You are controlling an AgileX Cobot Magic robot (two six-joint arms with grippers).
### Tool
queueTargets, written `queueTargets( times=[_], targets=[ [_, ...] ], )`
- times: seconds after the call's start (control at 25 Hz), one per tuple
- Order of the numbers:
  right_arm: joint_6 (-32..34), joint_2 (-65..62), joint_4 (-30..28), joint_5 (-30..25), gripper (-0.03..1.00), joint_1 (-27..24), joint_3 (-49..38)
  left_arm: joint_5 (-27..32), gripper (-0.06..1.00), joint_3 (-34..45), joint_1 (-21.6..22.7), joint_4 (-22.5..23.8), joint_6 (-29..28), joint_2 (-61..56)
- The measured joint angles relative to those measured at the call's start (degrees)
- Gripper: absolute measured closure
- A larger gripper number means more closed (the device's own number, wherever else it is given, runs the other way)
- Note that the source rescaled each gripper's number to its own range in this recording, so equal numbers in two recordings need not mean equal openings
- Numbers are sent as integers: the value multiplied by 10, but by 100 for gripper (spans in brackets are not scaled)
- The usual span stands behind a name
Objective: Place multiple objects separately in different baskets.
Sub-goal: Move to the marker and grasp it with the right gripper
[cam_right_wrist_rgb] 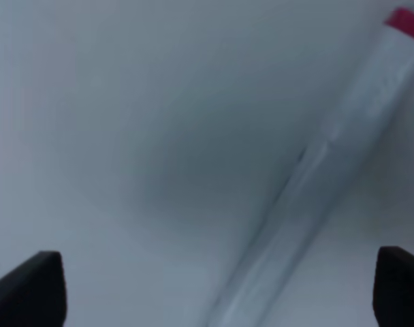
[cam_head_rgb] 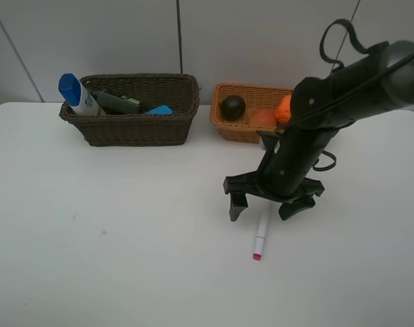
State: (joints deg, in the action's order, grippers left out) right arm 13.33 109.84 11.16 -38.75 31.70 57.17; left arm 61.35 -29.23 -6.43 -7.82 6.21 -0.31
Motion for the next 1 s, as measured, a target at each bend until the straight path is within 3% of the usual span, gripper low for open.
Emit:
queueTargets(
  times=[0.24, 0.36, 0.48, 0.56, 0.68, 1.0],
  targets=[
    [2, 30, -10, 26, -3, 0, 2, 0, 11, 0, 0, 0, 0, 0],
    [2, 36, -20, 18, 7, 0, 7, 0, 11, 0, 0, 0, 0, 0],
    [2, 39, -36, 17, 38, 0, 7, 0, 11, 0, 0, 0, 0, 0],
    [-2, 40, -36, 18, 67, 0, 7, 0, 11, 0, 0, 0, 0, 0],
    [-15, 43, -35, 19, 96, 0, 7, 0, 11, 0, 0, 0, 0, 0],
    [-26, 33, -36, 10, 97, 0, 6, 0, 11, 0, 0, 0, 0, 0]
  ],
)
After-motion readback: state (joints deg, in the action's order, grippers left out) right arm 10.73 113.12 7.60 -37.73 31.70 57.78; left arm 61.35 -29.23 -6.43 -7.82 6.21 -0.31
